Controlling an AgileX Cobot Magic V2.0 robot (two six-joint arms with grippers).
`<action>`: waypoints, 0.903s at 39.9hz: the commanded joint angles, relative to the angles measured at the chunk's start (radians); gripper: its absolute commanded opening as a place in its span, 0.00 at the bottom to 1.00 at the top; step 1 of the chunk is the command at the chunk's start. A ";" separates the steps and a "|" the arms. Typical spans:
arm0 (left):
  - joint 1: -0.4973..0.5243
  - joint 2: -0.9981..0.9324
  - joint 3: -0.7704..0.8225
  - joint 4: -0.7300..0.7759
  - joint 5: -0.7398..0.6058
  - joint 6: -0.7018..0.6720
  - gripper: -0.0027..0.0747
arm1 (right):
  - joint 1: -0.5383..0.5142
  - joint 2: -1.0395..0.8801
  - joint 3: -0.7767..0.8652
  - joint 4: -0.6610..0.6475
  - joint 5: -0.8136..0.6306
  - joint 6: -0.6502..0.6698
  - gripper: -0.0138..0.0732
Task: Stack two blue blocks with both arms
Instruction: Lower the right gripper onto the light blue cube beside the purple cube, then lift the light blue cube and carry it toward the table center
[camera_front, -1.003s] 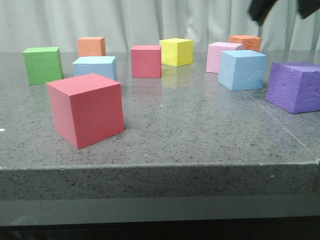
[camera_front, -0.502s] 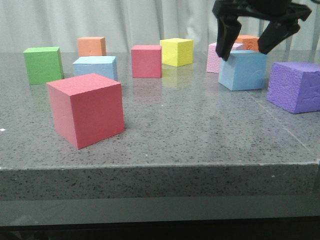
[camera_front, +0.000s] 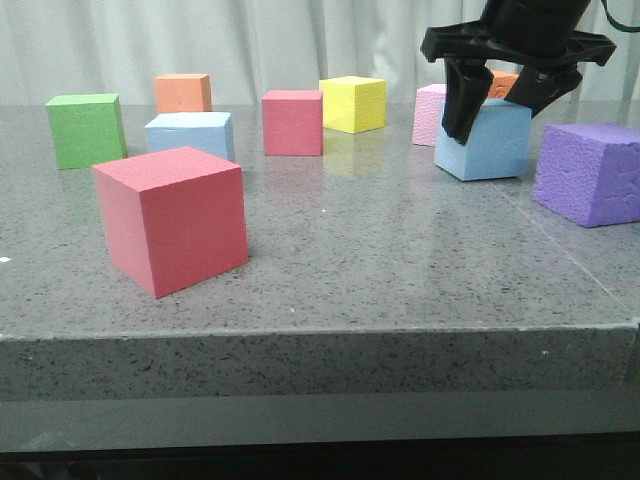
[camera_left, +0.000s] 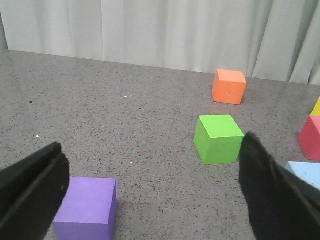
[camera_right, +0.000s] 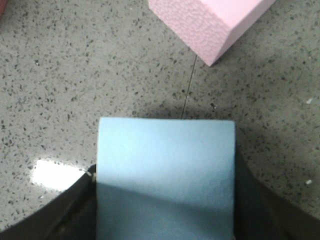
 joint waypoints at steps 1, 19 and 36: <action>-0.008 0.007 -0.036 -0.001 -0.088 -0.003 0.90 | -0.002 -0.083 -0.036 0.020 -0.031 0.000 0.56; -0.008 0.007 -0.036 -0.001 -0.088 -0.003 0.90 | 0.226 -0.125 -0.036 0.080 -0.038 0.000 0.56; -0.008 0.007 -0.036 -0.001 -0.088 -0.003 0.90 | 0.312 -0.065 -0.036 0.017 -0.071 0.083 0.56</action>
